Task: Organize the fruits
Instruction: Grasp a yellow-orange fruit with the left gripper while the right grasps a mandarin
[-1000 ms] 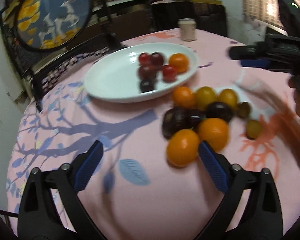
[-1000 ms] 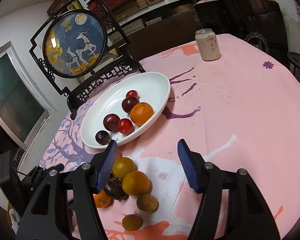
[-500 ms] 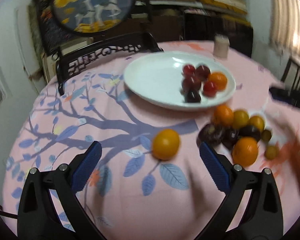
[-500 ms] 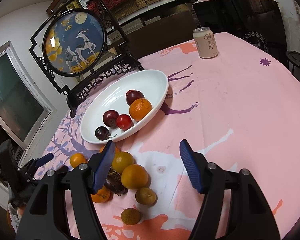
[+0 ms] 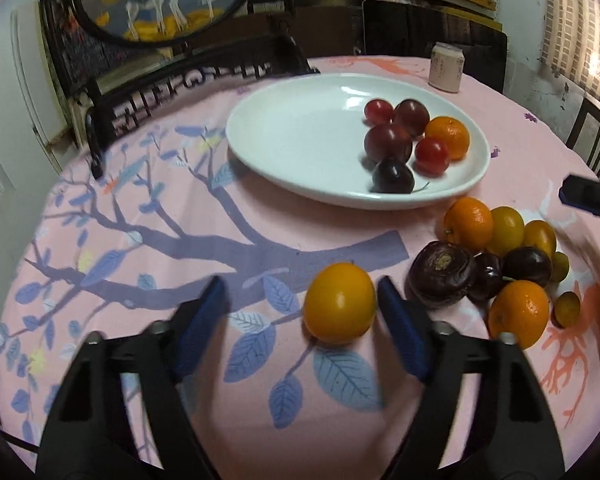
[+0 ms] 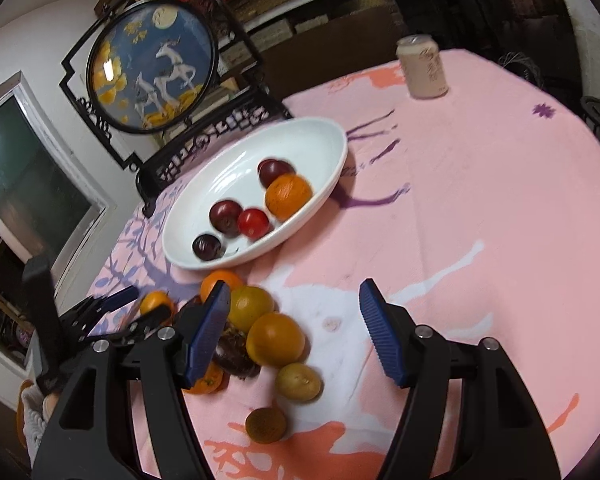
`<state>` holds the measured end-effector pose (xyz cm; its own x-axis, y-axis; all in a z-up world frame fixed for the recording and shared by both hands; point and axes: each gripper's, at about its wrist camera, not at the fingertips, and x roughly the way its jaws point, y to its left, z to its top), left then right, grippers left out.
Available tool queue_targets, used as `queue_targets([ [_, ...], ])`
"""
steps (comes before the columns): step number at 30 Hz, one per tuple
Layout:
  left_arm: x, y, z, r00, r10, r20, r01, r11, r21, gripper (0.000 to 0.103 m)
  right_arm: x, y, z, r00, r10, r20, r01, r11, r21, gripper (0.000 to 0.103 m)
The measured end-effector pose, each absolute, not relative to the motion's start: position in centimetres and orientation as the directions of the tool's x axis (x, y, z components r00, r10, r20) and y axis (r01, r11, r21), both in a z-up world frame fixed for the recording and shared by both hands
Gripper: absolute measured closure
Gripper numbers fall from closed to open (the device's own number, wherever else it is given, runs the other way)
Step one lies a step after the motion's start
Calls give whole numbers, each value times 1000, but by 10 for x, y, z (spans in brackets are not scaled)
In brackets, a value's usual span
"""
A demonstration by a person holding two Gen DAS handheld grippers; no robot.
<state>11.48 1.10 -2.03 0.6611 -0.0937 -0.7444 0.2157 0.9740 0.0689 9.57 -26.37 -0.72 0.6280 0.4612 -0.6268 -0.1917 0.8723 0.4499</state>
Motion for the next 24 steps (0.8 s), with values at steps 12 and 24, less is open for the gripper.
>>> queue_targets([
  [12,118,11,-29,627,-105,-772,223,974,48,46,90,-235,-27,550,450,-704,-266,893,362,59],
  [24,113,7,-24,653,-115,-749,232,971,54,67,84,-235,-19,630,404,-663,-259,914,312,66],
])
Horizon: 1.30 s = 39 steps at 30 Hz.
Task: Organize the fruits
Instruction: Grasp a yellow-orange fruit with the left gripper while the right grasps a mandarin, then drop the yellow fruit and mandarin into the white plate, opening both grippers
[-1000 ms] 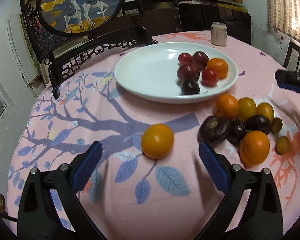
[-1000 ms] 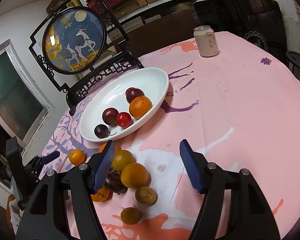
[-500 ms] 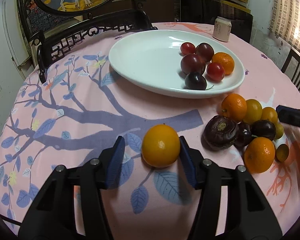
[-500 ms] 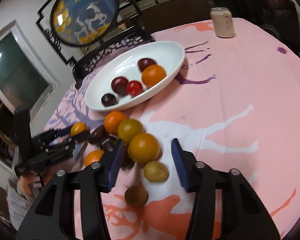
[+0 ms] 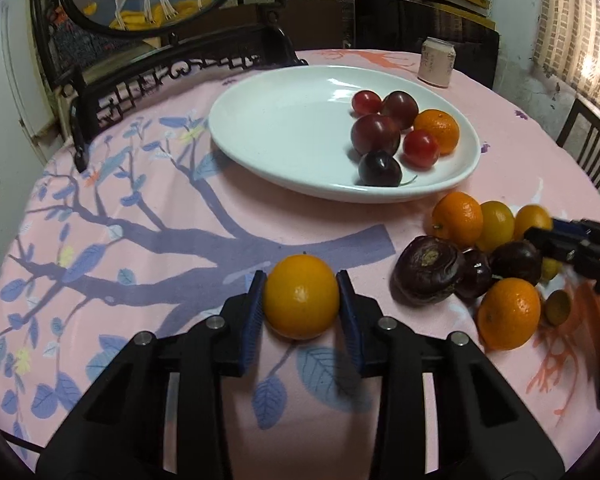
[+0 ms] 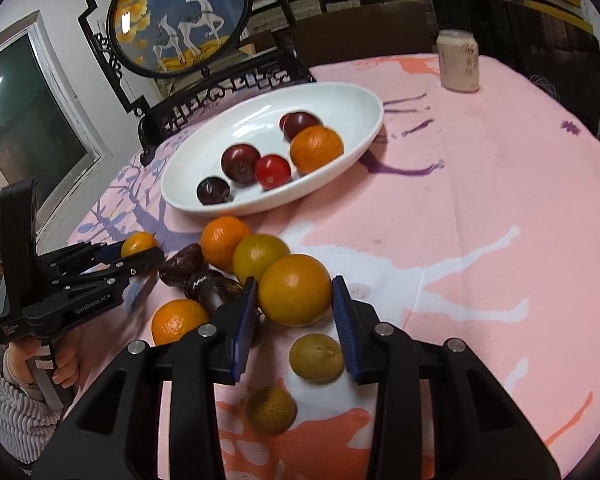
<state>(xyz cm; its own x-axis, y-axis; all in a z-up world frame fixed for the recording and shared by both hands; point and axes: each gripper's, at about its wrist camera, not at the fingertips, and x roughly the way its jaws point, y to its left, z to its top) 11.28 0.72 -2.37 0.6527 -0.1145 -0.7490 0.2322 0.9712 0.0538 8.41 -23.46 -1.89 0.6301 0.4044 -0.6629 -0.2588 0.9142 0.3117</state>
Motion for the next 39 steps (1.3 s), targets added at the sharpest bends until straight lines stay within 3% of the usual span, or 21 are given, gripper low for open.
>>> queue_targets([
  [8,106,22,7,721,-125,-682,182,983,12,67,86,-249,2,684,413,-601,-238,906,350,66],
  [19,188,3,29,735,-65,-675,146,987,64,66,178,-224,27,701,375,-606,-213,922,323,65],
  [23,206,1,17,720,-71,-691,143,989,47,58,216,-223,22,711,334,-619,-177,937,302,65],
  [25,207,3,13,715,-88,-694,152,988,32,45,225,-226,15,704,350,-618,-179,930,322,63],
  [39,179,10,14,732,-97,-675,151,988,21,35,180,-244,26,708,397,-584,-197,905,377,57],
])
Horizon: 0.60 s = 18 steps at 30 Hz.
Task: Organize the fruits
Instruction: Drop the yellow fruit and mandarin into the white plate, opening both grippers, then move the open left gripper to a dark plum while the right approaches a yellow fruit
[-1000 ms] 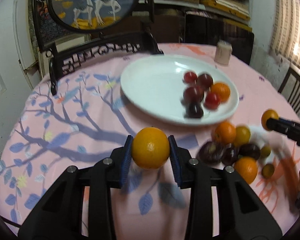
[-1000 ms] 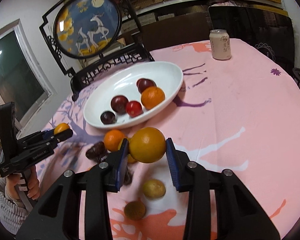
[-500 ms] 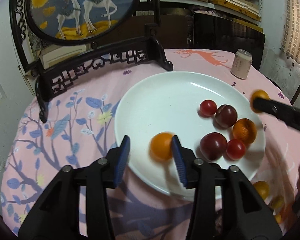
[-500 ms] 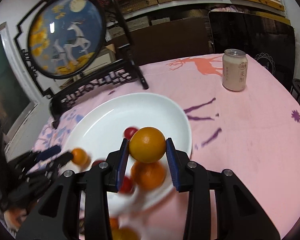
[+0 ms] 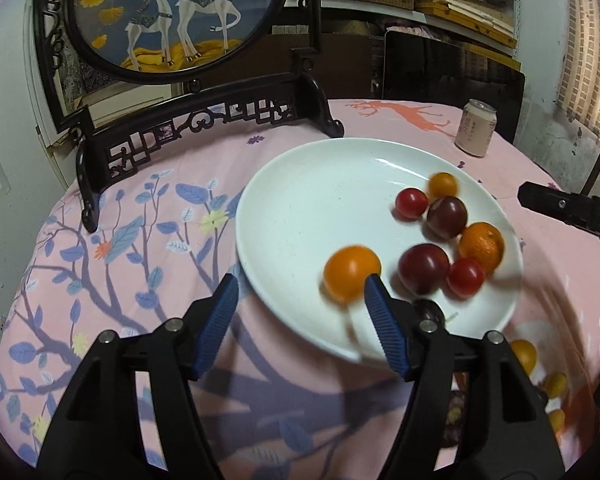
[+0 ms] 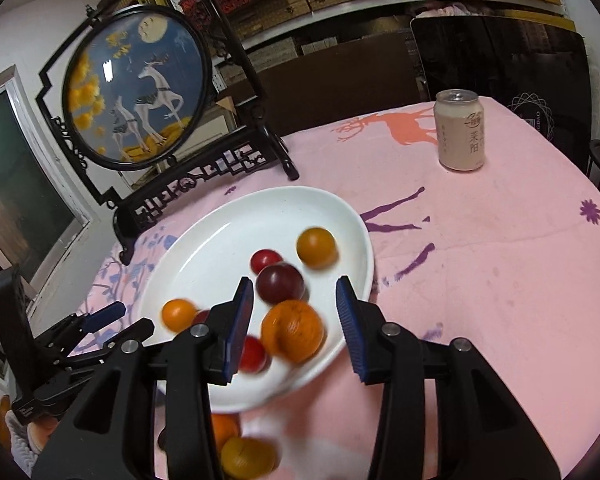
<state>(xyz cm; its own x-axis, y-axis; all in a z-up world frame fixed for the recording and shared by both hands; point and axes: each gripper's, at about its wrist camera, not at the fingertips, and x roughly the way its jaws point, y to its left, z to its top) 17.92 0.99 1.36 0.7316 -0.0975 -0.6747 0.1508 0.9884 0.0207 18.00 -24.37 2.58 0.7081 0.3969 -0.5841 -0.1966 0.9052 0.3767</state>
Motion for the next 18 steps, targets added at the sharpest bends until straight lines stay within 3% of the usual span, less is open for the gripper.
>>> queue_targets([
  [6,147,-4,10,734,-117,-669,202,978,51,27,146,-253,17,712,383,-589,-176,909,378,41],
  [7,140,-8,10,739,-114,-664,211,975,67,21,141,-255,16,713,382,-588,-172,908,382,41],
  [11,116,-20,7,746,-128,-654,254,962,102,18,126,-266,11,714,373,-592,-144,907,396,37],
  [13,107,-26,5,752,-130,-647,271,955,123,9,123,-269,9,714,375,-592,-134,902,410,36],
  [18,98,-41,-4,744,-150,-652,332,929,166,8,114,-273,6,712,376,-593,-120,897,425,36],
])
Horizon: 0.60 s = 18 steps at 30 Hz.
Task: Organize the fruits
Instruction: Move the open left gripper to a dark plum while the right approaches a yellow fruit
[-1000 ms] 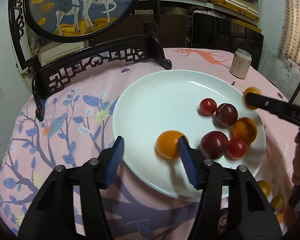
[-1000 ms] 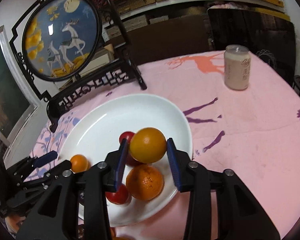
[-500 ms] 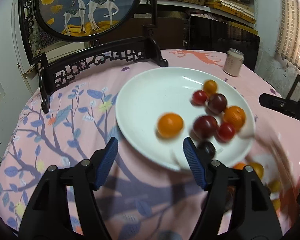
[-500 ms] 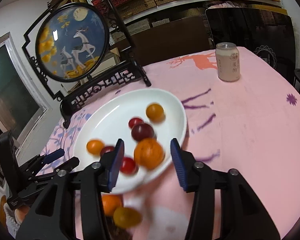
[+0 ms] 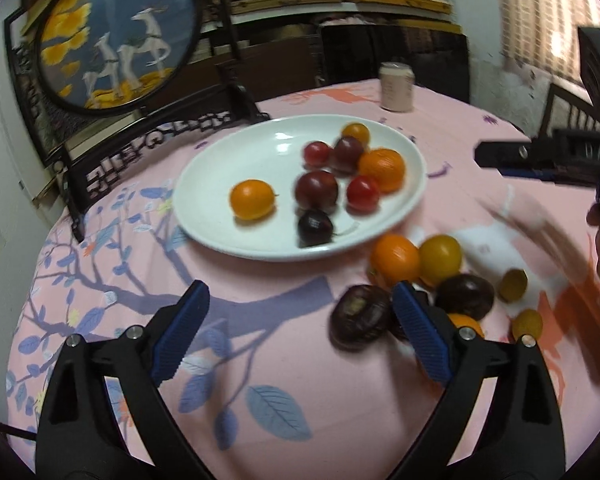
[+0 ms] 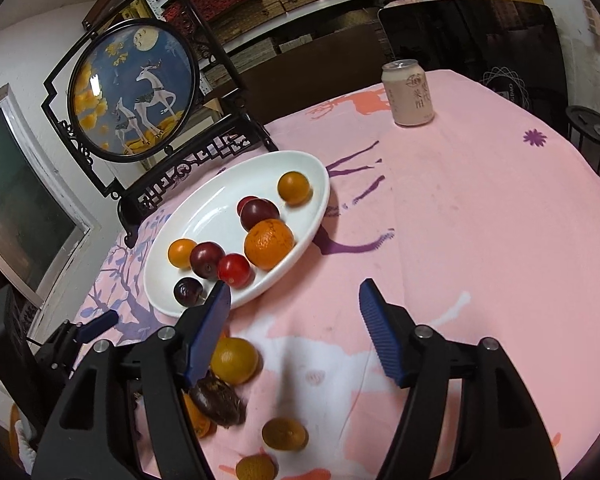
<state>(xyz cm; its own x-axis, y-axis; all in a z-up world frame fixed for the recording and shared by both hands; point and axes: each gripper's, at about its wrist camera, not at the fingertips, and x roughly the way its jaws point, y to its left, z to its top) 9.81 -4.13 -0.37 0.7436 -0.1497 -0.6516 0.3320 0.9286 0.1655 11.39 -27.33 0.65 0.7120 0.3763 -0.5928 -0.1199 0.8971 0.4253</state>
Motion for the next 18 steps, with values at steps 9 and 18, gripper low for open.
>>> queue_targets([
  [9,114,-22,-14,737,-8,-676,219,949,227,2,112,-275,8,719,369,-589,-117,899,421,32],
  [18,111,18,-9,727,38,-686,106,981,166,2,110,-272,9,716,380,-585,-133,898,420,32],
])
